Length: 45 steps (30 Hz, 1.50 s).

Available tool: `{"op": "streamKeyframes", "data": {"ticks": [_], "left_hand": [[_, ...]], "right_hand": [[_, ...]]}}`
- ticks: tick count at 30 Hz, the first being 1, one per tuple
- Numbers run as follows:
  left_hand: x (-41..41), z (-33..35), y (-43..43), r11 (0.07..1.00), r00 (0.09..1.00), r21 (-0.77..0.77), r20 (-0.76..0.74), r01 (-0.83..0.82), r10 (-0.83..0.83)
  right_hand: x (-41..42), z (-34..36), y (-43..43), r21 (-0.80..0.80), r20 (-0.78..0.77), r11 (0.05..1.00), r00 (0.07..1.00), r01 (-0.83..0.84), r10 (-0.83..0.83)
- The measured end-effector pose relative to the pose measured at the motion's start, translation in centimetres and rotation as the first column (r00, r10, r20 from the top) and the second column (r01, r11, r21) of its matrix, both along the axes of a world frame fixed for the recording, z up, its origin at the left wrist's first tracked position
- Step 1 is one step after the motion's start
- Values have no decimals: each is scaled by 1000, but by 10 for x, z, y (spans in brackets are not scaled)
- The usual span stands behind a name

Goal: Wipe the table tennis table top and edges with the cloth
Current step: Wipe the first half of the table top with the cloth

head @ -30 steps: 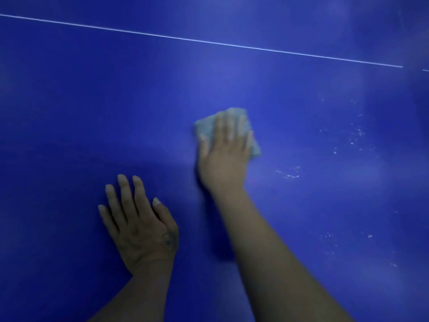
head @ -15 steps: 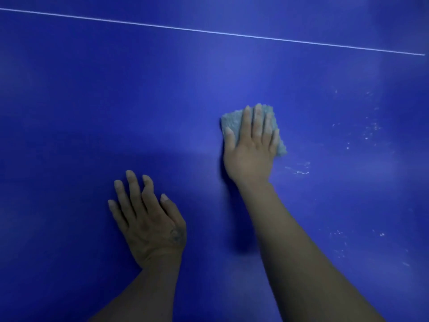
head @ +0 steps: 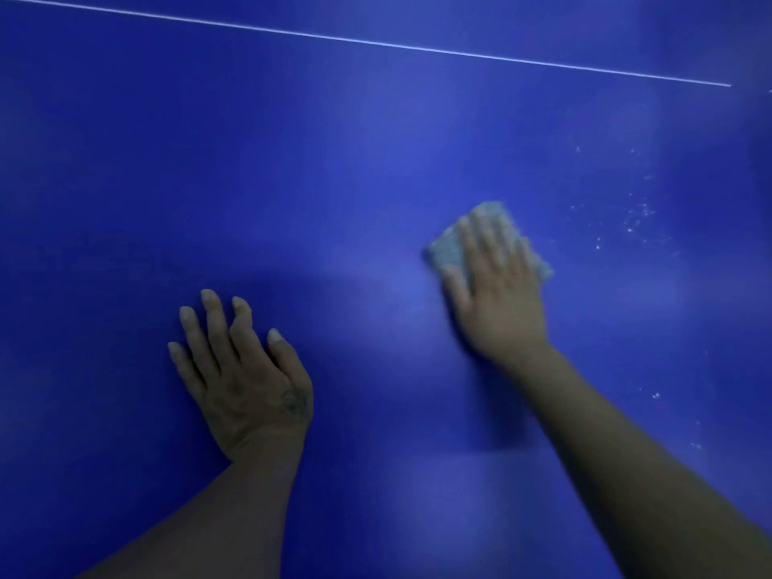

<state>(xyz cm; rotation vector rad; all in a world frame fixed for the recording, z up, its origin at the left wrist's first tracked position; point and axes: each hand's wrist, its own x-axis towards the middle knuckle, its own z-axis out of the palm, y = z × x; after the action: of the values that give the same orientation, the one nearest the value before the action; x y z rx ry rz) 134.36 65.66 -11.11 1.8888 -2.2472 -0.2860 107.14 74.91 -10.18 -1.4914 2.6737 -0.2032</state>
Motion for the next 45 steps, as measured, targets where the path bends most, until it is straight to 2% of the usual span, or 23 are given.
{"op": "streamKeyframes", "data": {"ticks": [4, 7, 9, 12, 14, 18, 21, 24, 26, 30, 32, 34, 36, 38, 42, 45], "left_hand": [[0, 2, 0, 1000, 1000, 8, 2, -4, 4], [0, 5, 1, 1000, 1000, 6, -8, -8, 8], [0, 3, 2, 1000, 1000, -5, -7, -8, 8], [0, 2, 1, 999, 1000, -31, -18, -13, 12], [-2, 3, 1, 999, 1000, -46, -24, -14, 13], [-2, 5, 2, 997, 999, -79, -37, 0, -3], [2, 4, 4, 997, 998, -67, -46, 29, -32], [5, 7, 3, 998, 998, -48, -35, 45, -47], [4, 11, 6, 999, 998, -17, -22, 51, -51], [1, 16, 48, 999, 999, 19, 4, 43, -43], [-3, 16, 85, 998, 999, 45, 21, 31, -32], [-3, 13, 123, 997, 998, 62, 42, 42, -45], [5, 7, 155, 994, 992, 66, 90, 83, -89], [17, 2, 177, 988, 980, 83, 142, 132, -143], [26, -3, 183, 986, 979, 93, 137, 138, -150], [27, -3, 184, 986, 981, 108, 134, 127, -141]], "right_hand": [[-55, 5, 2, 92, 35, 923, 925, 373, -378], [-35, 3, -25, 107, -4, 858, 863, 503, -505], [3, 1, -49, 107, -25, 887, 893, 449, -449], [80, 0, -79, 15, 1, 979, 979, 203, -203], [117, -1, -77, -59, 30, 997, 998, 54, -53], [97, -5, -23, -114, 49, 980, 984, -163, 169], [29, -6, 14, -80, 11, 988, 991, -136, 137], [-48, 0, 31, 54, 20, 997, 999, 49, -51], [-85, 3, 39, 82, 69, 983, 983, 163, -168], [-76, 5, 40, 110, 72, 962, 963, 250, -258], [-32, 9, 32, 90, 64, 981, 982, 172, -178], [23, 11, 33, 55, 99, 998, 995, -6, 0], [78, 8, 49, -45, 158, 983, 970, -179, 184], [111, 3, 76, -108, 180, 955, 940, -275, 290], [84, -7, 111, -105, 158, 941, 929, -321, 335], [16, -9, 104, -116, 106, 975, 974, -189, 201]]}}
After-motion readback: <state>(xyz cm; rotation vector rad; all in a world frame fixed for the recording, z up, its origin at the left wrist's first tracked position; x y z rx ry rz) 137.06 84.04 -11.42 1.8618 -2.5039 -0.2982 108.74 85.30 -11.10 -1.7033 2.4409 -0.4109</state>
